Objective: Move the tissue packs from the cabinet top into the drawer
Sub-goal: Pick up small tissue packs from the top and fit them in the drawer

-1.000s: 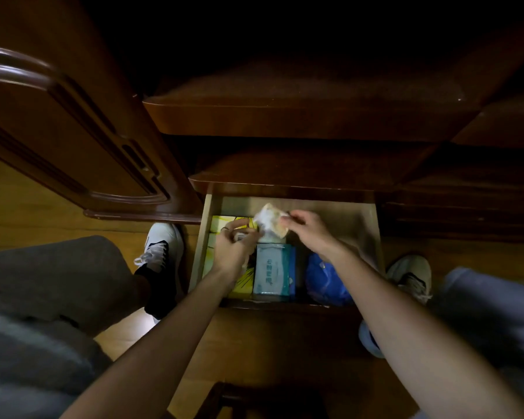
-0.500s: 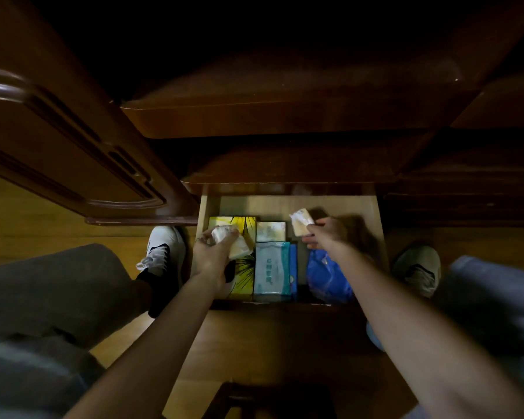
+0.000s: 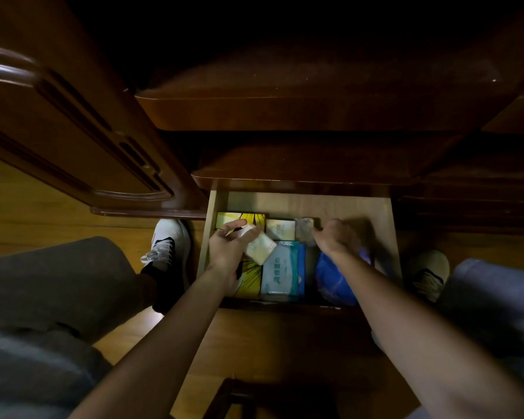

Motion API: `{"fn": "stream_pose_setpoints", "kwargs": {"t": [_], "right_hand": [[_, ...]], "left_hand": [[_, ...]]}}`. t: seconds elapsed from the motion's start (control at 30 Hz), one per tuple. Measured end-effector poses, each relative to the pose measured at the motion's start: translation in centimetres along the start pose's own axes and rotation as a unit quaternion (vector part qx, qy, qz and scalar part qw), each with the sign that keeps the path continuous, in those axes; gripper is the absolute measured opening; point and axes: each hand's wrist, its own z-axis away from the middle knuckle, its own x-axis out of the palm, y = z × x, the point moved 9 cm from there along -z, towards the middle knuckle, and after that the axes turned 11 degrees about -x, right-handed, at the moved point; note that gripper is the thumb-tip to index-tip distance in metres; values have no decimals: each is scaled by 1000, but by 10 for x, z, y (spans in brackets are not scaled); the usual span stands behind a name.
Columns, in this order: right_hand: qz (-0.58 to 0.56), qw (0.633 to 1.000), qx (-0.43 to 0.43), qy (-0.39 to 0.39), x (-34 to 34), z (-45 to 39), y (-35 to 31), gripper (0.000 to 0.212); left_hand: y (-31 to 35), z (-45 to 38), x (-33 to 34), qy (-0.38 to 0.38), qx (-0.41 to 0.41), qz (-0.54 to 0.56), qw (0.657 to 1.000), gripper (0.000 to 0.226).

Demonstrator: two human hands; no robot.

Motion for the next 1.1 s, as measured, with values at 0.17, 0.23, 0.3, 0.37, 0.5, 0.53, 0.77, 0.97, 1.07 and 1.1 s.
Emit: {"fn": "stream_pose_setpoints", "kwargs": {"t": [0.17,0.23,0.3,0.37,0.5,0.53,0.77,0.97,1.07,1.1], "right_hand": [[-306,932,-135,-139,-7,18,-56,29],[-321,896,-185,-245,-4,40,-80,21],[-330,878,-201,-282,1,48,-87,27],[-370,879,-174,-246,-2,42,-78,42],[-435,898,-29,-52,-15,14,-20,51],[-419,907,-1,-39,-11,9,-8,47],[-121,992,-4,-25,8,-3,3,15],[-32,997,-6,-75,8,-5,-12,17],[-27,996,5,-84,7,-4,-10,20],[-23,997,5,-77,6,-3,-11,21]], "left_hand": [[5,0,15,-12,38,-21,999,39],[6,2,28,-49,55,-44,996,34],[8,8,42,-87,83,-60,991,29],[13,13,47,-84,124,-73,986,30],[24,16,24,49,216,-184,958,21],[23,16,19,76,232,-254,936,19],[-9,-2,21,68,248,-578,775,49],[-1,1,22,95,273,-585,758,46],[1,3,21,102,282,-582,756,47],[1,3,21,102,281,-581,757,47]]}}
